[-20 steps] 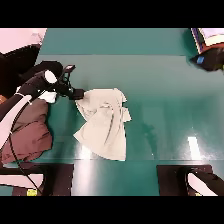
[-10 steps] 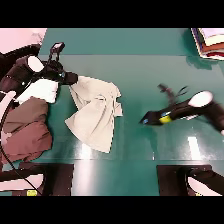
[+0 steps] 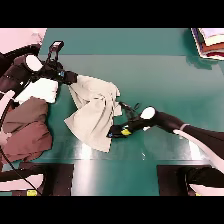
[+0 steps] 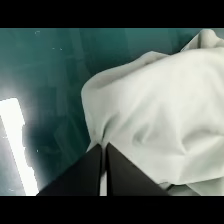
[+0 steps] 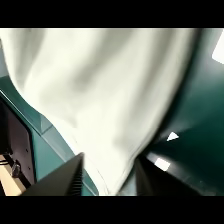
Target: Fold the shirts.
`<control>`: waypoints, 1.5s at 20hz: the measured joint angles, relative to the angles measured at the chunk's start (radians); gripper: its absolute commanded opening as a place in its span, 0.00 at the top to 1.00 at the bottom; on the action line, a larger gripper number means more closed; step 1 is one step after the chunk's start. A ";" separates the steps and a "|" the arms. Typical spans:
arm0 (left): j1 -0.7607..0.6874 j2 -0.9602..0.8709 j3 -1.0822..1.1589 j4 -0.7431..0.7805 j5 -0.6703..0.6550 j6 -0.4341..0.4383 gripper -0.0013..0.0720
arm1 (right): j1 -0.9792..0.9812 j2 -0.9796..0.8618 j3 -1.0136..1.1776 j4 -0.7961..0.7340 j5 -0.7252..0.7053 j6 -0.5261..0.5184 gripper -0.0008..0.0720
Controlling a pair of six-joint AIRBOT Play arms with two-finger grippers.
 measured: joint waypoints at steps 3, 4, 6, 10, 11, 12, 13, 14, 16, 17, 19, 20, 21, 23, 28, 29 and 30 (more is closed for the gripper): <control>0.000 0.012 0.001 0.001 -0.009 0.000 0.95 | 0.037 -0.067 0.081 -0.021 -0.017 0.007 0.97; 0.000 0.026 0.004 0.003 -0.011 -0.002 0.95 | 0.041 -0.074 0.105 -0.047 -0.016 0.007 0.97; 0.000 0.067 0.024 0.021 -0.011 -0.019 0.95 | 0.024 -0.060 0.148 -0.117 -0.002 0.031 0.97; 0.000 0.223 0.132 0.060 -0.013 -0.041 0.95 | -0.089 0.094 0.233 -0.351 0.101 0.104 0.97; 0.000 0.273 0.171 0.064 -0.013 -0.044 0.95 | -0.128 0.148 0.261 -0.413 0.140 0.111 0.97; 0.000 0.319 0.208 0.068 -0.016 -0.047 0.95 | -0.174 0.210 0.298 -0.472 0.193 0.119 0.97; 0.000 0.367 0.246 0.069 -0.022 -0.048 0.95 | -0.218 0.269 0.337 -0.516 0.228 0.124 0.97; 0.000 0.417 0.285 0.066 -0.025 -0.049 0.95 | -0.267 0.332 0.382 -0.561 0.271 0.129 0.97; 0.001 0.505 0.352 0.043 -0.049 -0.051 0.95 | -0.359 0.445 0.481 -0.613 0.325 0.132 0.97; 0.001 0.542 0.380 0.025 -0.065 -0.051 0.95 | -0.401 0.496 0.534 -0.629 0.349 0.132 0.97; 0.001 0.603 0.431 -0.024 -0.101 -0.052 0.95 | -0.470 0.575 0.629 -0.652 0.374 0.132 0.97; 0.000 0.621 0.448 -0.047 -0.125 -0.052 0.95 | -0.502 0.607 0.677 -0.660 0.384 0.132 0.97; 0.000 0.633 0.461 -0.068 -0.149 -0.052 0.95 | -0.530 0.632 0.721 -0.665 0.394 0.130 0.97; 0.000 0.642 0.473 -0.097 -0.207 -0.053 0.95 | -0.574 0.653 0.795 -0.672 0.425 0.128 0.97; 0.000 0.605 0.295 -0.132 -0.360 -0.054 0.95 | -0.621 0.579 0.854 -0.679 0.581 0.125 0.97; 0.000 0.600 0.211 -0.138 -0.383 -0.054 0.95 | -0.624 0.554 0.827 -0.684 0.611 0.125 0.97; 0.000 0.596 0.122 -0.140 -0.398 -0.054 0.95 | -0.627 0.534 0.791 -0.685 0.636 0.125 0.97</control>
